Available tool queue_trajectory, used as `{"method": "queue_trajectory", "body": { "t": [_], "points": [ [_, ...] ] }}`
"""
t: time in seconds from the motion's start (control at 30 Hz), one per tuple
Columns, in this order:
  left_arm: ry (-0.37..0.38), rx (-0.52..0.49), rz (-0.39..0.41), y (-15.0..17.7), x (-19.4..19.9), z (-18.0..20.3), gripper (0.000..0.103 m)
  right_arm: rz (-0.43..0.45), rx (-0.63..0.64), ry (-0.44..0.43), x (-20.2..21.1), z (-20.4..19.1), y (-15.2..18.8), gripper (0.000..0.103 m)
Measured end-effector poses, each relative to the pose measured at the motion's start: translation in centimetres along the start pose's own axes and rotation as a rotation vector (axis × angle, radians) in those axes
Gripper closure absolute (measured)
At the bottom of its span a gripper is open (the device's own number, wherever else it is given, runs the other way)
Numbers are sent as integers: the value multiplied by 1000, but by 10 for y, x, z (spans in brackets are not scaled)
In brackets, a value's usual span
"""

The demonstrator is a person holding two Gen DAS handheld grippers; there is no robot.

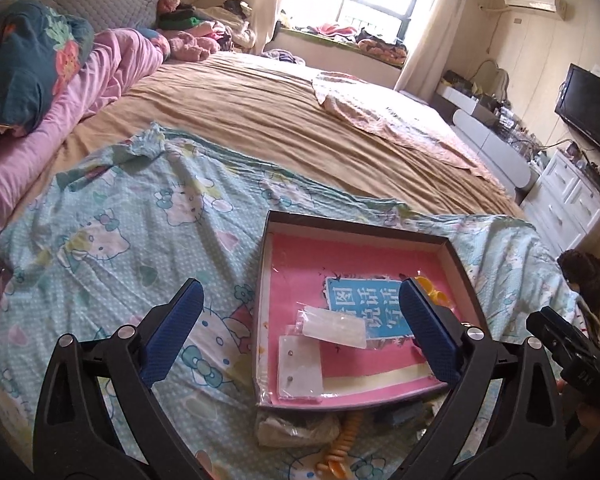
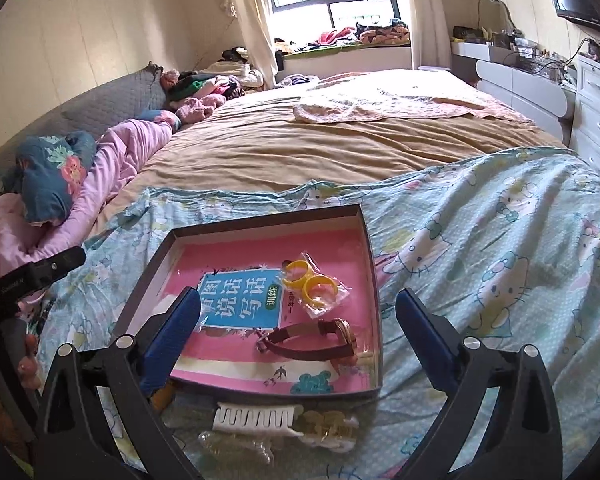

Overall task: Organize jewelry
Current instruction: 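Withdraw both open tools from the tray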

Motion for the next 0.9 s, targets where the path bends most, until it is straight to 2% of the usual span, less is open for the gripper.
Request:
{"method": "queue_trajectory", "body": {
  "t": [0.5,0.9],
  "points": [
    [21,-24,53,15,45,12,10,57,28,-22,52,-9,7,6],
    [4,-59,74,35,71,21,10,77,48,-35,78,-13,15,6]
  ]
}}
Point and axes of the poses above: each gripper's, at about its wrist camera, not at the fingertips, and x roughly against the way its jaws point, z to its right, y to its underside, the point moved 1 cm from there along -x, roughly the way its jaws point, and after that the axes turned 9 degrees about -z, right-handed, at the moved point
